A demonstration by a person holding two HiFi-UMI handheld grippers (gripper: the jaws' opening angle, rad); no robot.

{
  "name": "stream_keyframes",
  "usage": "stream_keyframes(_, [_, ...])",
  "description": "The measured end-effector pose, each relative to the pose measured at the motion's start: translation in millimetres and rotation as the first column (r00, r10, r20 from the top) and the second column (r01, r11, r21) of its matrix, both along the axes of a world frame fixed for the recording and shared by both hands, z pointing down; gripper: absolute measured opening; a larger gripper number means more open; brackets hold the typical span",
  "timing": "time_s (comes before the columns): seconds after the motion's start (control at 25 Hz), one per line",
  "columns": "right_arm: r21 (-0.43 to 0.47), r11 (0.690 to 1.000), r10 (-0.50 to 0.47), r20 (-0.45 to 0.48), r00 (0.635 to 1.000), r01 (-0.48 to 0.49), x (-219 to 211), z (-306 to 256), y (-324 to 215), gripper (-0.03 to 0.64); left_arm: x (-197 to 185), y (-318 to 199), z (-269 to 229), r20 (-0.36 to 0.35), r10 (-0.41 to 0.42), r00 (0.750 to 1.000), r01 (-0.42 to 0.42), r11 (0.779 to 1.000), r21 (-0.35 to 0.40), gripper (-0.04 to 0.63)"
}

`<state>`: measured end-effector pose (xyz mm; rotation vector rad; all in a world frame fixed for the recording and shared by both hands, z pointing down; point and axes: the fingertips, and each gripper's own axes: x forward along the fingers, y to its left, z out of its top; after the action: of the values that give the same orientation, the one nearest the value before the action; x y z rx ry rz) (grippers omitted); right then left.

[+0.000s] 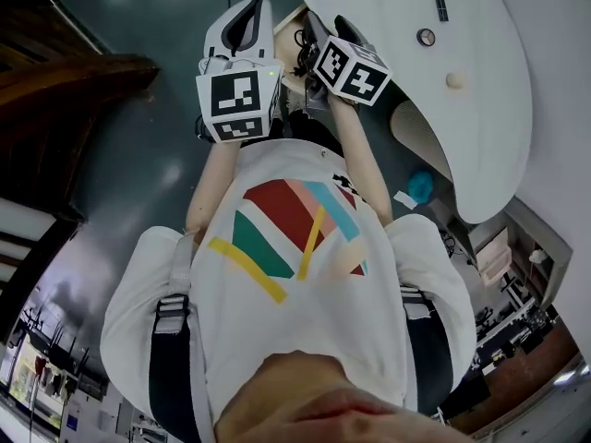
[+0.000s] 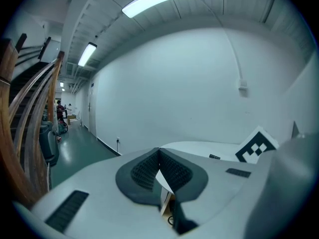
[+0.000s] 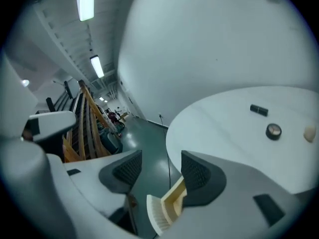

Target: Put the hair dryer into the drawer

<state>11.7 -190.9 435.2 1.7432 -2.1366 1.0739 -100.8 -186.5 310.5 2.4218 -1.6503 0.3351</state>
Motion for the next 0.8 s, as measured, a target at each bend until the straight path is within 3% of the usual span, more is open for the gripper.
stream_keyframes(0.12, [0.13,0.992,-0.002,-0.034,0.999,0.006,1.2,-52.5,-7.6,0.258,-8.0,0.3,-17.4,-0.012,-0.008,1.0,0.008,1.0,0.029,0.015])
stream_keyframes(0.28, [0.299,0.954,-0.004,-0.069,0.998,0.025,-2.3,-114.4,-12.0,0.253,-14.3,-0.9,-37.9,-0.023,-0.012,1.0,0.014,0.997,0.076,0.015])
stream_keyframes(0.4, [0.413,0.908,-0.02,-0.117,0.993,0.067,-7.3,-155.5,-5.3,0.209,-11.9,4.1,-54.4,-0.023,-0.003,1.0,0.006,0.994,0.113,0.015])
stream_keyframes(0.64, [0.567,0.81,-0.035,-0.208,0.977,0.149,-23.1,-214.3,12.6,0.197,-13.2,14.1,-87.6,-0.023,-0.001,1.0,0.005,0.981,0.194,0.015])
stream_keyframes(0.8, [0.648,0.738,-0.037,-0.237,0.971,0.187,-26.2,-245.8,31.4,0.088,-11.4,20.9,-106.4,-0.025,-0.001,1.0,0.007,0.971,0.239,0.015])
